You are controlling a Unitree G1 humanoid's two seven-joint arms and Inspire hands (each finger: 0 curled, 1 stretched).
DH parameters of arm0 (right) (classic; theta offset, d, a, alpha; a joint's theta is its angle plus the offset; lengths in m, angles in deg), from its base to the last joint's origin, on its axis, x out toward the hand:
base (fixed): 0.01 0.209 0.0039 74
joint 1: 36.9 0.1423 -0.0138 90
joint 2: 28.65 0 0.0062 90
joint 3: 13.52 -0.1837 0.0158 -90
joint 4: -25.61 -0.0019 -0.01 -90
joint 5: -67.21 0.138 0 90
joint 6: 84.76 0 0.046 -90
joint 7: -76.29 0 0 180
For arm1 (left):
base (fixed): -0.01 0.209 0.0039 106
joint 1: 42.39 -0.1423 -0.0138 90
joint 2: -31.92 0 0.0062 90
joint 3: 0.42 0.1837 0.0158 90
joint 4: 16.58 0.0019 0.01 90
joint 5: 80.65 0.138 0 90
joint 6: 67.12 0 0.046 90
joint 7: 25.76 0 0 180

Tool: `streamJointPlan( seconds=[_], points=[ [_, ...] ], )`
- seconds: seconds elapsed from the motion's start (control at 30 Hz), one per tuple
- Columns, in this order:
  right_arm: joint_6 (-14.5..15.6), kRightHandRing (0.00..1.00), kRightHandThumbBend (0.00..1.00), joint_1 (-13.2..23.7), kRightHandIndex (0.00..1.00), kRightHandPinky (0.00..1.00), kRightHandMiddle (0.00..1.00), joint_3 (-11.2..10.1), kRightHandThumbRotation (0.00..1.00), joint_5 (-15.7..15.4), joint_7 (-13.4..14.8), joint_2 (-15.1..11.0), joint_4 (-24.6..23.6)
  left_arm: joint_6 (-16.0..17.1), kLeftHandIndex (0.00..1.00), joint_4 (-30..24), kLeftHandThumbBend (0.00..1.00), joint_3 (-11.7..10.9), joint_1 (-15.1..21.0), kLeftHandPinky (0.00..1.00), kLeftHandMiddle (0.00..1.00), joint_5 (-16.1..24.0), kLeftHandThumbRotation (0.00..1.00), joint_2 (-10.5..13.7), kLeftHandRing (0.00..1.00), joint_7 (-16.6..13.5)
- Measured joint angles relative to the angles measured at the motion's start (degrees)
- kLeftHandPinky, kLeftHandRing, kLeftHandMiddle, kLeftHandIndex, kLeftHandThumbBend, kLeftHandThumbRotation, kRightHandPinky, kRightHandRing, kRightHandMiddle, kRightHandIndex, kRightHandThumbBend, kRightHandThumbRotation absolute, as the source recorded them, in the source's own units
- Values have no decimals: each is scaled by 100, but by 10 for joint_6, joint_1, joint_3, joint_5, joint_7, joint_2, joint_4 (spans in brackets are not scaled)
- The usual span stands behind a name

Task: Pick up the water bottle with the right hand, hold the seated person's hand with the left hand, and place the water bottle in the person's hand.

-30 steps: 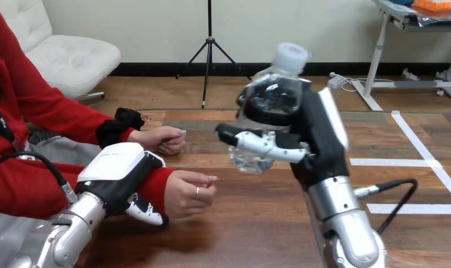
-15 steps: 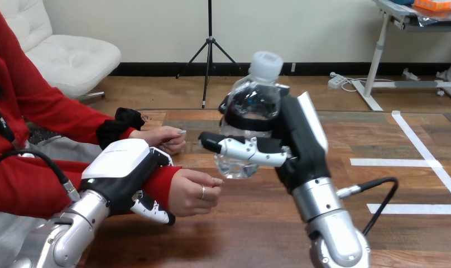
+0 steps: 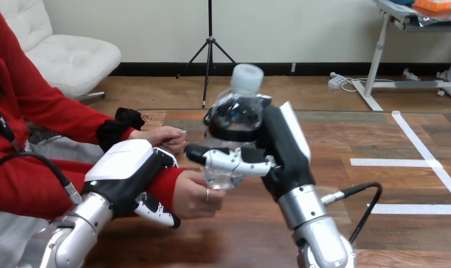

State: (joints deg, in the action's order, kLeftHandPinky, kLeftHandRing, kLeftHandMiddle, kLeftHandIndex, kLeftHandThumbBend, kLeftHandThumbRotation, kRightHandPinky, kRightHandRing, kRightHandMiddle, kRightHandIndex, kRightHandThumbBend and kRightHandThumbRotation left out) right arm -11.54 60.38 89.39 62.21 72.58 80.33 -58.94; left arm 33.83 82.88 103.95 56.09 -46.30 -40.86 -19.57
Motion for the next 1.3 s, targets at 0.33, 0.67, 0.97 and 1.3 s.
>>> streamJointPlan(
  seconds=[0.33,0.67,0.97,1.3],
  points=[
    [-16,26,84,-2,39,21,33,14,0,-4,3,0,19,-10,47,-33,94,-4,-23,34,46,0,0,-1,40,10],
    [-37,27,84,-3,39,22,34,27,0,-3,3,-1,41,-27,47,-63,94,-13,-41,35,45,0,0,-3,40,26],
    [-44,27,84,-5,39,22,34,33,4,-3,3,-1,58,-37,47,-83,95,-17,-48,35,46,0,0,-3,41,31],
    [-46,28,84,-14,39,23,34,39,4,-1,3,-3,63,-38,47,-99,94,-22,-53,34,45,-1,0,-4,39,31]
  ],
)
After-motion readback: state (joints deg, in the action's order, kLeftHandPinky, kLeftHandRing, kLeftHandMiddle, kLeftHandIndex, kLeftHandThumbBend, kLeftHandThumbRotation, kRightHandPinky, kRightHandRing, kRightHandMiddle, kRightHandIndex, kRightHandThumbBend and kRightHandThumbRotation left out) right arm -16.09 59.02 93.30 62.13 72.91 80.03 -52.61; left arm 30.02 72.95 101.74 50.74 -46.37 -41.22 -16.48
